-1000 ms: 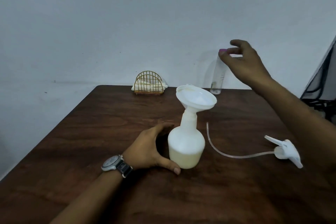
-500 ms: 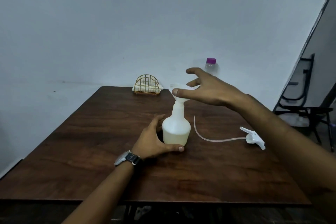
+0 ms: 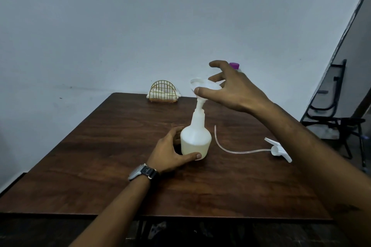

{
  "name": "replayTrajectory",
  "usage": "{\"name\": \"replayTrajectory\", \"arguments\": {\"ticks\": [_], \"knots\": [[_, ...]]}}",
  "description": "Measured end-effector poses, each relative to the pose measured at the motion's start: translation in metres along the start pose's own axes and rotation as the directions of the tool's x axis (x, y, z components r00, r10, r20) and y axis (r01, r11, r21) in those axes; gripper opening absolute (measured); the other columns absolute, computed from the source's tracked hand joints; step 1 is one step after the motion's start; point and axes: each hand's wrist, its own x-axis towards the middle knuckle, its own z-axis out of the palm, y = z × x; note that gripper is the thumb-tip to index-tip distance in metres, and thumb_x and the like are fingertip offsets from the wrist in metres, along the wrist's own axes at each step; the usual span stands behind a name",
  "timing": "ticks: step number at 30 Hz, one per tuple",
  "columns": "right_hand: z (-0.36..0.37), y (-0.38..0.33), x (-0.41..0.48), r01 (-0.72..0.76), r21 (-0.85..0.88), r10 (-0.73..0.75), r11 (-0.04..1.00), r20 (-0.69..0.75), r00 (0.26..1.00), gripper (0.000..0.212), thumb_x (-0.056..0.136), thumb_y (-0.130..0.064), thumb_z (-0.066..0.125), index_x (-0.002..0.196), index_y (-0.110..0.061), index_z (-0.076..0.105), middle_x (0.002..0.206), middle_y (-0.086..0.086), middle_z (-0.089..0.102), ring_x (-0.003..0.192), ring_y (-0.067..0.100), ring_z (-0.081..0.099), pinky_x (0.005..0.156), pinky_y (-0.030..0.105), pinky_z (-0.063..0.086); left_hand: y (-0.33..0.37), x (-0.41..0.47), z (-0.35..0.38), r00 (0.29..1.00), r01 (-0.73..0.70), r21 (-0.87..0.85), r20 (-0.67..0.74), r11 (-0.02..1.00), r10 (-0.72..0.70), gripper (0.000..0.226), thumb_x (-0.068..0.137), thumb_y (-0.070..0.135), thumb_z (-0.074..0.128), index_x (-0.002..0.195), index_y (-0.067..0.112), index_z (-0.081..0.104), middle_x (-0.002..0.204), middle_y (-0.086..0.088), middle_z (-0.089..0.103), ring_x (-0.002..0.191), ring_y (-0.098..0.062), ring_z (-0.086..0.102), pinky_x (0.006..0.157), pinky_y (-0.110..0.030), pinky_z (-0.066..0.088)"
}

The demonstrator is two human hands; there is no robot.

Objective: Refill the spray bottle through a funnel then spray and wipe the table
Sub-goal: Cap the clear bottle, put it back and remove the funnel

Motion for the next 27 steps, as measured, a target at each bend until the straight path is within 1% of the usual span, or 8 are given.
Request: {"name": "replayTrajectory", "arguments": {"ticks": [8, 12, 14, 17, 20, 22, 24, 27], "knots": [[0.001, 0.007, -0.005, 0.053, 0.074, -0.041, 0.996, -0.158, 0.987, 0.084, 0.084, -0.060, 0.073, 0.155, -0.039, 0.033, 0.132, -0.008, 0.064, 0.124, 0.017, 0.060, 0.103, 0.043, 0.053, -0.001, 0.000, 0.001, 1.000, 0.000, -0.013, -0.010, 1.000, 0.000, 0.108, 0.059, 0.057, 0.094, 0.150, 0.033, 0.040, 0.146, 0.015, 0.057, 0.127, -0.005, 0.058, 0.108, -0.033, 0.051], [0.006, 0.014, -0.007, 0.044, 0.085, -0.032, 0.995, -0.142, 0.989, 0.083, 0.087, -0.056, 0.076, 0.155, -0.037, 0.033, 0.132, -0.007, 0.065, 0.121, 0.017, 0.061, 0.100, 0.036, 0.049, -0.001, 0.000, 0.000, 1.000, -0.004, -0.008, -0.003, 1.000, 0.004, 0.108, 0.058, 0.060, 0.093, 0.149, 0.035, 0.040, 0.146, 0.016, 0.056, 0.128, -0.005, 0.056, 0.108, -0.033, 0.050], [0.008, 0.017, -0.007, 0.043, 0.109, -0.025, 0.993, -0.158, 0.987, 0.083, 0.086, -0.057, 0.077, 0.155, -0.037, 0.033, 0.132, -0.007, 0.065, 0.117, 0.017, 0.063, 0.099, 0.037, 0.051, -0.001, 0.000, 0.000, 1.000, 0.001, -0.006, -0.004, 1.000, -0.001, 0.108, 0.058, 0.060, 0.093, 0.149, 0.035, 0.040, 0.147, 0.016, 0.055, 0.129, -0.005, 0.056, 0.109, -0.034, 0.050], [0.010, 0.020, -0.008, 0.028, 0.122, -0.010, 0.992, -0.149, 0.989, 0.084, 0.086, -0.056, 0.078, 0.154, -0.037, 0.033, 0.130, -0.008, 0.065, 0.114, 0.016, 0.065, 0.099, 0.039, 0.053, -0.001, 0.000, 0.001, 1.000, 0.006, -0.010, -0.004, 1.000, -0.006, 0.107, 0.061, 0.054, 0.094, 0.150, 0.033, 0.039, 0.147, 0.015, 0.055, 0.127, -0.003, 0.055, 0.107, -0.029, 0.048], [0.011, 0.022, -0.009, 0.023, 0.096, -0.011, 0.995, -0.118, 0.993, 0.083, 0.087, -0.056, 0.077, 0.154, -0.036, 0.032, 0.131, -0.008, 0.065, 0.114, 0.016, 0.064, 0.098, 0.038, 0.053, -0.001, 0.000, 0.001, 1.000, 0.011, -0.002, -0.010, 1.000, -0.011, 0.108, 0.060, 0.057, 0.094, 0.150, 0.033, 0.040, 0.148, 0.014, 0.055, 0.129, -0.007, 0.056, 0.109, -0.035, 0.049], [0.011, 0.024, -0.010, 0.039, 0.111, -0.022, 0.993, -0.149, 0.989, 0.084, 0.086, -0.056, 0.078, 0.154, -0.036, 0.033, 0.132, -0.007, 0.065, 0.114, 0.016, 0.065, 0.098, 0.038, 0.053, -0.001, 0.000, 0.001, 1.000, 0.014, 0.000, -0.004, 1.000, -0.014, 0.107, 0.060, 0.057, 0.093, 0.150, 0.034, 0.040, 0.148, 0.014, 0.054, 0.130, -0.008, 0.056, 0.109, -0.038, 0.050], [0.011, 0.025, -0.010, 0.048, 0.114, -0.030, 0.992, -0.156, 0.987, 0.084, 0.085, -0.057, 0.077, 0.153, -0.035, 0.034, 0.133, -0.007, 0.064, 0.113, 0.016, 0.065, 0.096, 0.038, 0.054, -0.001, 0.000, 0.001, 1.000, 0.012, 0.001, -0.003, 1.000, -0.012, 0.106, 0.060, 0.057, 0.093, 0.149, 0.034, 0.040, 0.148, 0.014, 0.054, 0.129, -0.008, 0.056, 0.109, -0.037, 0.050], [0.013, 0.026, -0.011, 0.026, 0.087, -0.016, 0.996, -0.113, 0.994, 0.083, 0.087, -0.057, 0.078, 0.153, -0.035, 0.034, 0.135, -0.007, 0.063, 0.114, 0.016, 0.064, 0.093, 0.036, 0.052, -0.001, 0.000, 0.001, 1.000, 0.010, -0.001, -0.007, 1.000, -0.010, 0.106, 0.061, 0.055, 0.094, 0.149, 0.033, 0.040, 0.148, 0.014, 0.055, 0.129, -0.007, 0.056, 0.109, -0.034, 0.049]]}}
